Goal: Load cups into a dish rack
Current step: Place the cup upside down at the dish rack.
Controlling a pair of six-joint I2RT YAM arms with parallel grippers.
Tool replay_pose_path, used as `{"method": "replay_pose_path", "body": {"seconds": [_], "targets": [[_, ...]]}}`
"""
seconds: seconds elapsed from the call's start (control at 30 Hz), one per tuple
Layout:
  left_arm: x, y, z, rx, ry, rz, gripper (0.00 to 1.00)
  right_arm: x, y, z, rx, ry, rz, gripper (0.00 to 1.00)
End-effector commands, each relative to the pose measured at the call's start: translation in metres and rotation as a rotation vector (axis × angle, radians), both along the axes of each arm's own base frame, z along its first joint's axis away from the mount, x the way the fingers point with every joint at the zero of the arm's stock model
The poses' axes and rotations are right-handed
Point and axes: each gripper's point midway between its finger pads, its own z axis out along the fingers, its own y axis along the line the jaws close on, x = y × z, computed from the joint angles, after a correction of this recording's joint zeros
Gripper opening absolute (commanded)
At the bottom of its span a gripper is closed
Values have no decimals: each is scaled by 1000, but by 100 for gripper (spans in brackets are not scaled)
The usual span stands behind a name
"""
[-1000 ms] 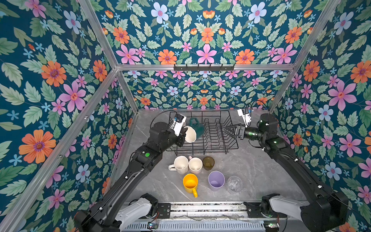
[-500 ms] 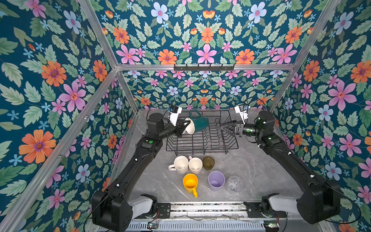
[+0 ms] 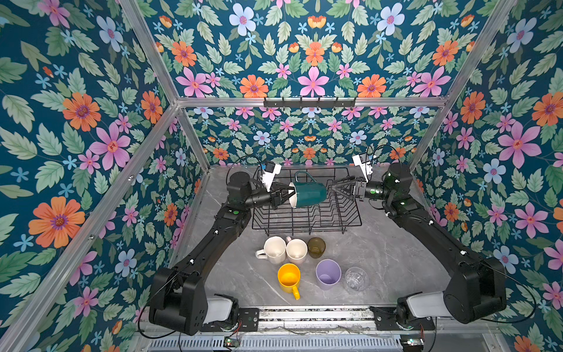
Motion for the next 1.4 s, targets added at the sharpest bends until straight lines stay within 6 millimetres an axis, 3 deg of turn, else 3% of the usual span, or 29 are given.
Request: {"method": "replay_pose_path", "body": {"seconds": [0.0,0.63,1.37], "targets": [[-10,-3,27,-80,-83,-74,0,-5,6,10,16,-46,37,95],[-19,-6,28,-129,-67,-144,0,-22,52,2,3,-34,204,95],[-25,-9,27,-141,-40,-197,0,-31,73,0,2,-30,272,94]]}}
